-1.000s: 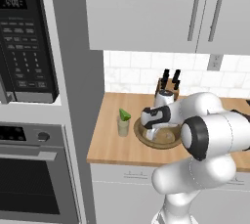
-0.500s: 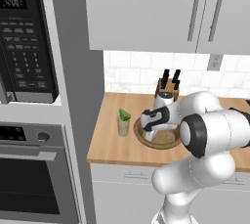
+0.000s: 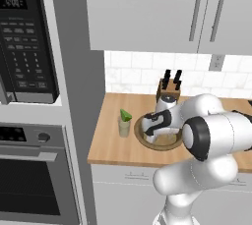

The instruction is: Grab a lemon wedge from the fridge and one ice cube from the ice bowl, and put them in the glass of lemonade.

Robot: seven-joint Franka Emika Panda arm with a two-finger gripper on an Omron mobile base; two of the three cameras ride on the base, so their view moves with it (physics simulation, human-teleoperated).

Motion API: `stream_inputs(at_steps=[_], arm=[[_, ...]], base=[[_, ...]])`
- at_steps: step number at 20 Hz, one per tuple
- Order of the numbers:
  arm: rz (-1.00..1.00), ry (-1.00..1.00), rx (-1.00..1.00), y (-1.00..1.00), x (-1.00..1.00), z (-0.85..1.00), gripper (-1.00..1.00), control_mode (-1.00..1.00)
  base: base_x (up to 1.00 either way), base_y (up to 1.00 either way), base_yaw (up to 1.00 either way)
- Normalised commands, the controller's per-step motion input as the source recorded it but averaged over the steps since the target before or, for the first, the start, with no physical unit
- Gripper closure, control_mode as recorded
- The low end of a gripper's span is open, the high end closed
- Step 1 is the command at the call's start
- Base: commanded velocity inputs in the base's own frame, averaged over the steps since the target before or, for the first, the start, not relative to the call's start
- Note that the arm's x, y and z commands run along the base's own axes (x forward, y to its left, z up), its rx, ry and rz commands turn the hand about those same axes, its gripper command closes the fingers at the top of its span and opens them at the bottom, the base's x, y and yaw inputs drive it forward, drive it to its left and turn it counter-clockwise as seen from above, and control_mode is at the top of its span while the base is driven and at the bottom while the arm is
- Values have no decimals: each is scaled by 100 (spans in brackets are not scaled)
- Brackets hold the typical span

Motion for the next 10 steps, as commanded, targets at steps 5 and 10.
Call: stream_inputs(at_steps=[5, 10], arm=[[0, -4, 0, 21, -3, 0, -100, -100], [0, -1, 0, 2, -22, -2, -100, -100]], base=[[0, 0, 0], [0, 0, 0]])
